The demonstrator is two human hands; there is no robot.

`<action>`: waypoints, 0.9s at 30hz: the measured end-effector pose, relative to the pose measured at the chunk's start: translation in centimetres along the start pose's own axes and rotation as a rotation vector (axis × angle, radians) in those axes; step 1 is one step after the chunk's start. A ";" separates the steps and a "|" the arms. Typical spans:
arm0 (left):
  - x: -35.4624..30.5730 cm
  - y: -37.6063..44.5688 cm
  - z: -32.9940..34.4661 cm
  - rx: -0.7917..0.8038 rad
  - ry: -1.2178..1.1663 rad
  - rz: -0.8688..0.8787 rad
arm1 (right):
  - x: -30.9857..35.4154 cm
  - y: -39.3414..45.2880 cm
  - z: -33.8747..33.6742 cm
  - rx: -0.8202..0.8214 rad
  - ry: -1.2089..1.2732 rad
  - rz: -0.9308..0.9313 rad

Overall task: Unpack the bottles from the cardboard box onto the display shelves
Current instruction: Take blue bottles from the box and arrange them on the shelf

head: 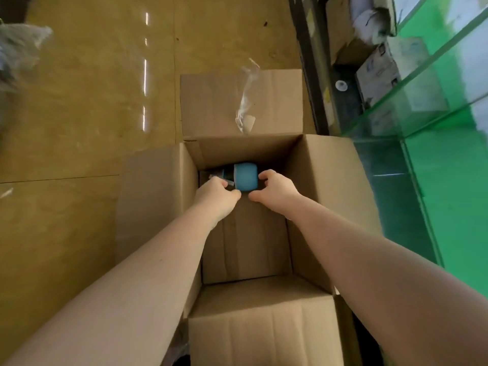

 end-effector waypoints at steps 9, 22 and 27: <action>7.2 12.2 5.3 -0.048 -0.069 0.002 | -2.4 14.5 6.4 -0.149 -0.297 -0.115; 11.3 19.3 10.2 -0.078 -0.468 -0.200 | -2.1 19.3 9.1 -0.317 -0.580 -0.242; 11.6 20.1 11.0 -0.103 -0.579 -0.292 | -3.2 19.5 10.3 -0.145 -0.324 -0.178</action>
Point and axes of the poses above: each hand's wrist, its own y-axis towards the middle knuckle, its own z-axis out of the palm, x = y × z, the point moved 3 cm from there along y, towards the middle knuckle, and after that the axes turned 9 degrees about z, right-handed, at the moved point
